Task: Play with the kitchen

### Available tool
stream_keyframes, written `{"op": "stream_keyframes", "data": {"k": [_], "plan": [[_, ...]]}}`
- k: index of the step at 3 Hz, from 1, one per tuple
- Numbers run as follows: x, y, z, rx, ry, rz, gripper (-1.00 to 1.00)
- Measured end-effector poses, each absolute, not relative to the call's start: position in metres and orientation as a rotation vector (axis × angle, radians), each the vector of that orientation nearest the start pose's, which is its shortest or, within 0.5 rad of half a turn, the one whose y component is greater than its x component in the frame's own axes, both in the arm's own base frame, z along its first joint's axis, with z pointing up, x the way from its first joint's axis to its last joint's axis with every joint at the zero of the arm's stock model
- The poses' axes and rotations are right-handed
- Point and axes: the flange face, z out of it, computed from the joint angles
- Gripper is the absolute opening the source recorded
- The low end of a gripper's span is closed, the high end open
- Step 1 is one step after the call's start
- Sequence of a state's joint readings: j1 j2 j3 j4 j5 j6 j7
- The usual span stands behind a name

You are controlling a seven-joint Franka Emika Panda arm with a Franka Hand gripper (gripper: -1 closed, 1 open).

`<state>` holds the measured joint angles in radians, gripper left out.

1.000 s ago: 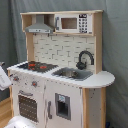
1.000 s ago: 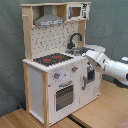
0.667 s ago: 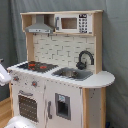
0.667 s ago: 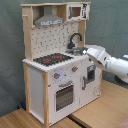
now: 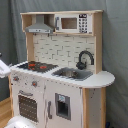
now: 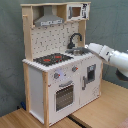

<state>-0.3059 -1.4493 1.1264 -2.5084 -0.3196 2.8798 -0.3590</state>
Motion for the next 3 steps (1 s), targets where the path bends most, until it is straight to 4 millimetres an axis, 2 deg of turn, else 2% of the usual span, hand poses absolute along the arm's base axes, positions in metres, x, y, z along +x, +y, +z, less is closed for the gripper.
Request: {"op": "stream_keyframes", "data": {"k": [2, 3], "plan": [[0.161, 0.42, 0.563, 0.833, 1.252, 0.999, 1.0], [0.158, 0.424, 0.573, 0.766, 1.283, 0.947, 1.0]]}}
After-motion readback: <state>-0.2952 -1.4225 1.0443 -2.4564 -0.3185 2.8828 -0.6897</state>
